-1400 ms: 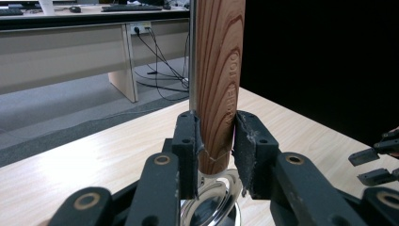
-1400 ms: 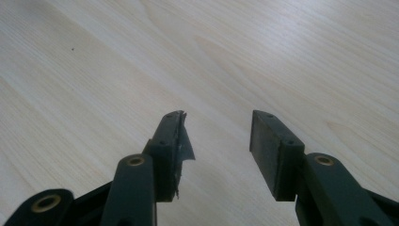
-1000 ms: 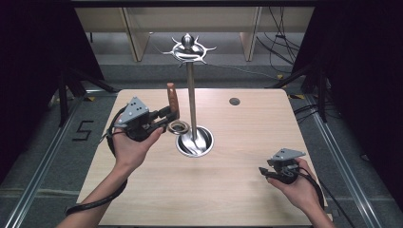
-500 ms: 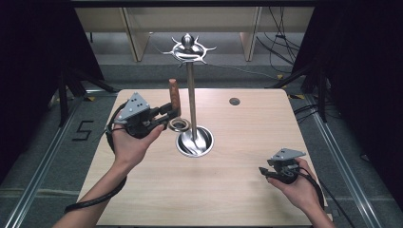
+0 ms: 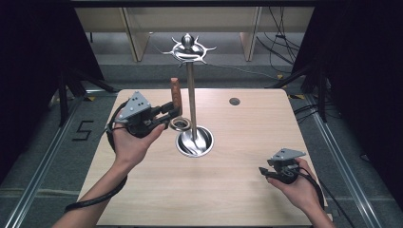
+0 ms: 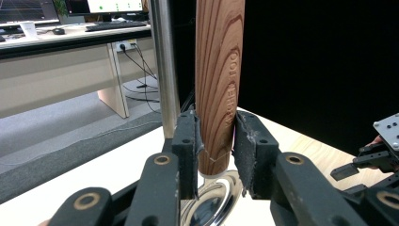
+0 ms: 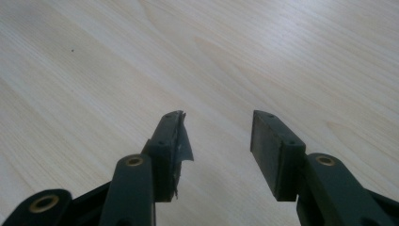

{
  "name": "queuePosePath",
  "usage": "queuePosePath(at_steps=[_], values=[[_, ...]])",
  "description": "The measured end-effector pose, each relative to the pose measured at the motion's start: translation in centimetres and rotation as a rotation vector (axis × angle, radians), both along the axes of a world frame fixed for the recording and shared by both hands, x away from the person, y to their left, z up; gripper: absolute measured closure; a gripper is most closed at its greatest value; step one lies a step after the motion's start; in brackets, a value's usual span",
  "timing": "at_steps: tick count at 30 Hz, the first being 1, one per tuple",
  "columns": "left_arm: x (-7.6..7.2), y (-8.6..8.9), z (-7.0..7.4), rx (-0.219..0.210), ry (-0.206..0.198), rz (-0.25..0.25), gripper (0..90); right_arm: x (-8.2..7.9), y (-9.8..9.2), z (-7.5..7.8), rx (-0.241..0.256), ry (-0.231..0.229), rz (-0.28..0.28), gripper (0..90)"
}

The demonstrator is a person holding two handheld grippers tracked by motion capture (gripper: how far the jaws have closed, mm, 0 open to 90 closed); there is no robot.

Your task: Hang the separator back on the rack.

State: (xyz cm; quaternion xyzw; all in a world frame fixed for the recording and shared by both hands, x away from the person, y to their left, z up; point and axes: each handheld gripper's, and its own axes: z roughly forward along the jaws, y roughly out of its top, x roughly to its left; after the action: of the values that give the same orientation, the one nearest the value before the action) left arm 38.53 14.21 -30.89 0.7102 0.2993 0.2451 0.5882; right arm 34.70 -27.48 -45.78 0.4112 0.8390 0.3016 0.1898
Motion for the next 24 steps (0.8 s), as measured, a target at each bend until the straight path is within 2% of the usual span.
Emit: queuePosePath(at_steps=[24], values=[[0.20,-0.22,0.61,-0.011,-0.004,-0.002,70.1,0.02,0.03,-0.05,0.002,0.001,-0.002,54.9]])
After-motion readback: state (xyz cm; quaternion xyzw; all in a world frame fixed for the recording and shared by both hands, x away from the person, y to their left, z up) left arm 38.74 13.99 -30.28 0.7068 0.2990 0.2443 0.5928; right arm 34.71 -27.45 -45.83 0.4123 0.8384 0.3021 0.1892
